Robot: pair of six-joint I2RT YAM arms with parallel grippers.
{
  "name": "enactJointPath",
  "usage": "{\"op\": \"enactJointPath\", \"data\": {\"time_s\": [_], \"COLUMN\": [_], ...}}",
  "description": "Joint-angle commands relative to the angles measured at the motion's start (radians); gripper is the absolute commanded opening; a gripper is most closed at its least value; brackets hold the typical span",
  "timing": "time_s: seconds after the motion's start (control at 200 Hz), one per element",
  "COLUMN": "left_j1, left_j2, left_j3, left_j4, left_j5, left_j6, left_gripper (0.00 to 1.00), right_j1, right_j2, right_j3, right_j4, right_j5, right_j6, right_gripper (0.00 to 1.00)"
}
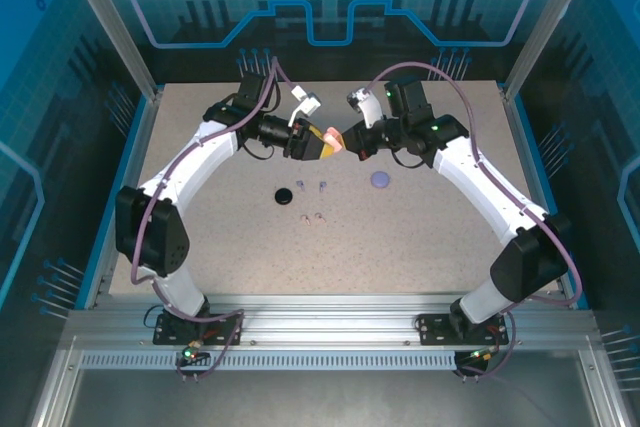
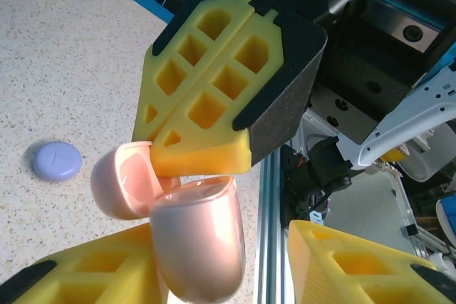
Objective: Insert wireless bluetooth earbuds into charging case
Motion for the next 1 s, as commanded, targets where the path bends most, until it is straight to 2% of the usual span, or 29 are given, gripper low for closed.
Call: {"op": "enactJointPath", "data": {"time_s": [0.0,0.255,0.41,0.63,0.84,0.99], "left_j1": [0.007,0.005,0.003,0.000,0.003,0.033], "left_j2": [0.012,0.019,0.024,0.025,-0.013,-0.090], "left_j3": [0.034,0.035,0.034,0.029,-0.034,-0.173], "left_j4": [-0.032,-0.034,-0.034,-0.029,0.090,0.353], "left_j5": [0.047,0.059,0.065,0.075,0.058,0.013], "left_j6": [0.025,0.027,0.028,0.027,-0.046,-0.208], "left_gripper": [0.43,0.29,0.25,0.11,0.01,0.00], "right_j1": [0.014,0.022,0.026,0.033,0.028,0.019], "right_j2": [0.012,0.020,0.021,0.026,-0.008,-0.080], "right_j3": [0.035,0.041,0.046,0.059,0.060,0.026], "right_j4": [-0.011,-0.014,-0.013,-0.013,-0.004,-0.010], "right_j5": [-0.016,-0.015,-0.014,-0.007,0.039,0.067], "right_j6": [-0.010,-0.011,-0.013,-0.009,0.025,0.061], "right_gripper": [0.00,0.00,0.00,0.00,0.33,0.48]}}
